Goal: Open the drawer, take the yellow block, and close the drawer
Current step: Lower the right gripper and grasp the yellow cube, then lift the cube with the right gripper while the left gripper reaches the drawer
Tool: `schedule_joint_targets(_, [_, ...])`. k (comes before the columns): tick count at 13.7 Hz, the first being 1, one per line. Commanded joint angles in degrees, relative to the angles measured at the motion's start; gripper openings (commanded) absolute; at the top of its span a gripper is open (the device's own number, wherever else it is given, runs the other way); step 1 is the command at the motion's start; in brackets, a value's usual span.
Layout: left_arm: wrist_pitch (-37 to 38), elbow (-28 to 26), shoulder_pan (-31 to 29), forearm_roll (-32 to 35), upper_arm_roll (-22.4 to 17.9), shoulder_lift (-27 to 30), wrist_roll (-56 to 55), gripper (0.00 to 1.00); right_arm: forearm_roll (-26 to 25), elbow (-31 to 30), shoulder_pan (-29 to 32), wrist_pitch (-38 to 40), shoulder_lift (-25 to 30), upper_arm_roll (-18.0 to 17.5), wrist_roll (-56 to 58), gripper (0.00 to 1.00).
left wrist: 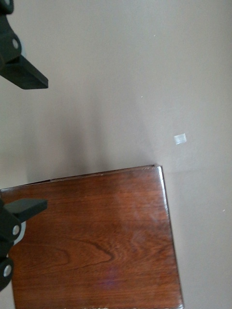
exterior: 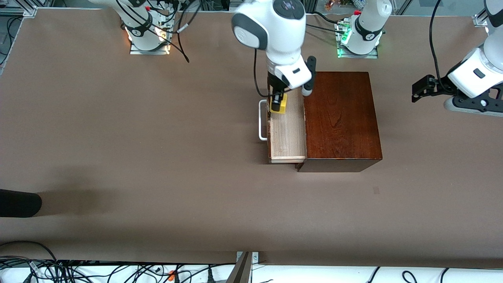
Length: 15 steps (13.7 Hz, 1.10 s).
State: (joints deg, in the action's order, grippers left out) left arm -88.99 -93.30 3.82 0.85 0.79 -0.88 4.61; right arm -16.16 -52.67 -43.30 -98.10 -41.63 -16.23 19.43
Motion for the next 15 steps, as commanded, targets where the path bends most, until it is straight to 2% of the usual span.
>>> schedule_joint_targets(1, [2.2,2.2,0.3,-0.2,3.9,-1.4,4.4,1.00,3.2,-0.7,5.9,5.7,6.1,-0.1,-0.4,0.00])
schedule_joint_targets(4, [2.4,2.2,0.7,-0.8,8.1,-2.3,15.0,1.00,3.4,-0.9,11.5,13.9,12.0,0.1,1.5,0.00])
schedule_joint_targets(7, [1.7,2.2,1.1,-7.0,12.6,-5.9,25.4,1.00,4.3,-1.2,18.0,16.3,15.3,0.1,5.1,0.00])
schedule_joint_targets(10, [-4.2,3.6,1.8,-7.4,20.3,-12.2,36.0,1.00,11.7,-2.3,25.3,17.3,17.2,2.6,5.3,0.00])
schedule_joint_targets(11, [-7.3,3.6,1.8,-7.3,23.4,-14.2,38.2,1.00,14.2,-3.4,27.6,17.3,18.4,4.1,5.4,0.00])
schedule_joint_targets(13, [-15.3,3.5,1.9,-6.7,29.3,-18.9,40.3,1.00,17.6,-6.6,28.4,16.8,20.3,9.9,4.7,0.00])
schedule_joint_targets(15, [-23.2,3.5,6.9,-1.9,30.4,-22.7,42.1,1.00,21.6,-9.1,28.4,16.4,21.1,15.7,4.5,0.00])
